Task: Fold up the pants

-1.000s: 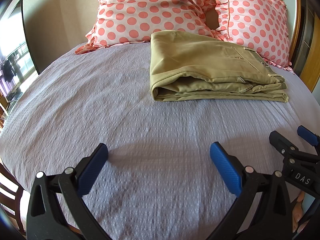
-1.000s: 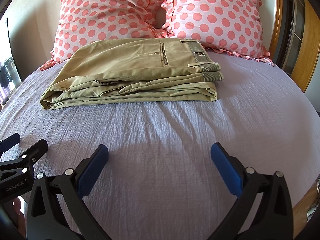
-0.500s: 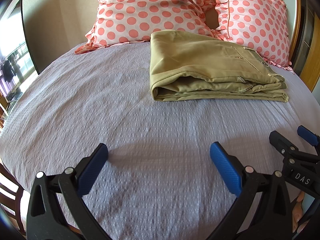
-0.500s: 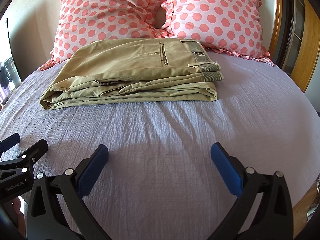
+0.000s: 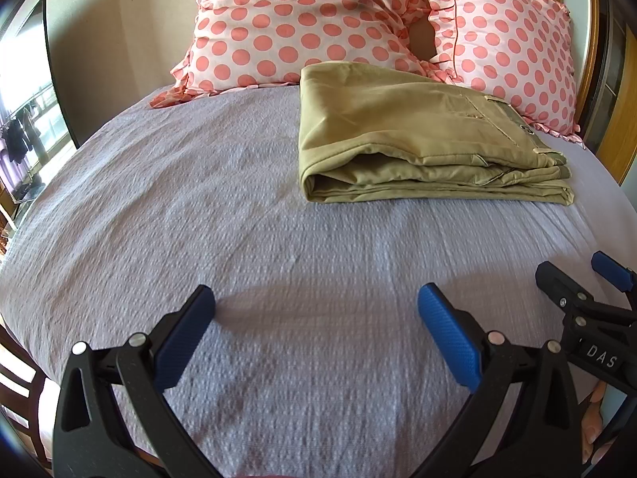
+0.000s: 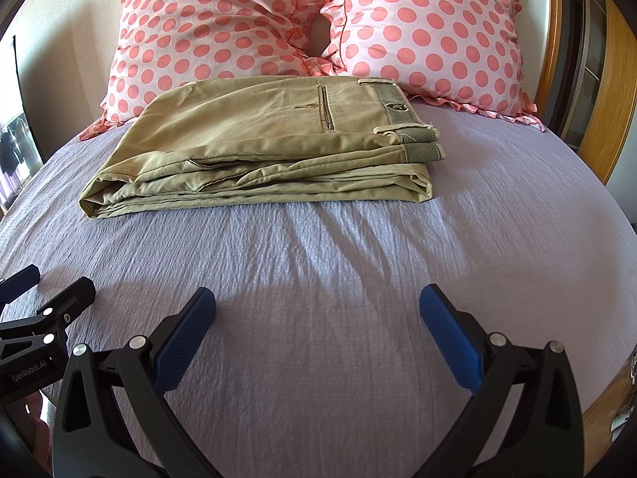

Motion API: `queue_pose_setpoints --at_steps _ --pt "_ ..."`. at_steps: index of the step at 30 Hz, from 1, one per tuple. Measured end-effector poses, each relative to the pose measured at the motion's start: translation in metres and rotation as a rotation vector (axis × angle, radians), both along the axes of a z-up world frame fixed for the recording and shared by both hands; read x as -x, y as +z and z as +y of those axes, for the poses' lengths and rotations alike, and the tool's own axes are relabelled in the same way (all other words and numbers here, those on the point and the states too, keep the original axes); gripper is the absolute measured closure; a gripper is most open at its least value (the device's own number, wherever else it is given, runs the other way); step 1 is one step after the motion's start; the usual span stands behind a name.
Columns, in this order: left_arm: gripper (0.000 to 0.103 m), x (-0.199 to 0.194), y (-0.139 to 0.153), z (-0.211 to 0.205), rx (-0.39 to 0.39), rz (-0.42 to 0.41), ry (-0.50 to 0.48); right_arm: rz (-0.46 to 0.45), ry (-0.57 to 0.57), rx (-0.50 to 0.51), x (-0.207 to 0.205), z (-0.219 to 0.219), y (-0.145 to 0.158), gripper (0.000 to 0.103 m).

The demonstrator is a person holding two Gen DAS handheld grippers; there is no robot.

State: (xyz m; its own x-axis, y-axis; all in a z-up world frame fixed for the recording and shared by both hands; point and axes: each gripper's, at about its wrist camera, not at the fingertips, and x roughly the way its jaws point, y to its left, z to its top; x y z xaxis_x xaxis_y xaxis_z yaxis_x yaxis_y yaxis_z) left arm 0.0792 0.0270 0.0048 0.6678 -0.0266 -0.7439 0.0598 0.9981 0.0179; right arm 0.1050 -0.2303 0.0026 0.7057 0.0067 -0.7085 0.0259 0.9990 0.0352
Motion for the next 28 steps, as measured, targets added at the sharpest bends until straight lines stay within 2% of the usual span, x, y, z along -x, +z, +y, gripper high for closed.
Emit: queue_pose_setpoints --at_steps 28 --pt "0.002 0.0003 -0.0008 0.0009 0.000 0.004 -0.009 0.000 0.000 0.000 -0.0001 0.0001 -0.0001 0.001"
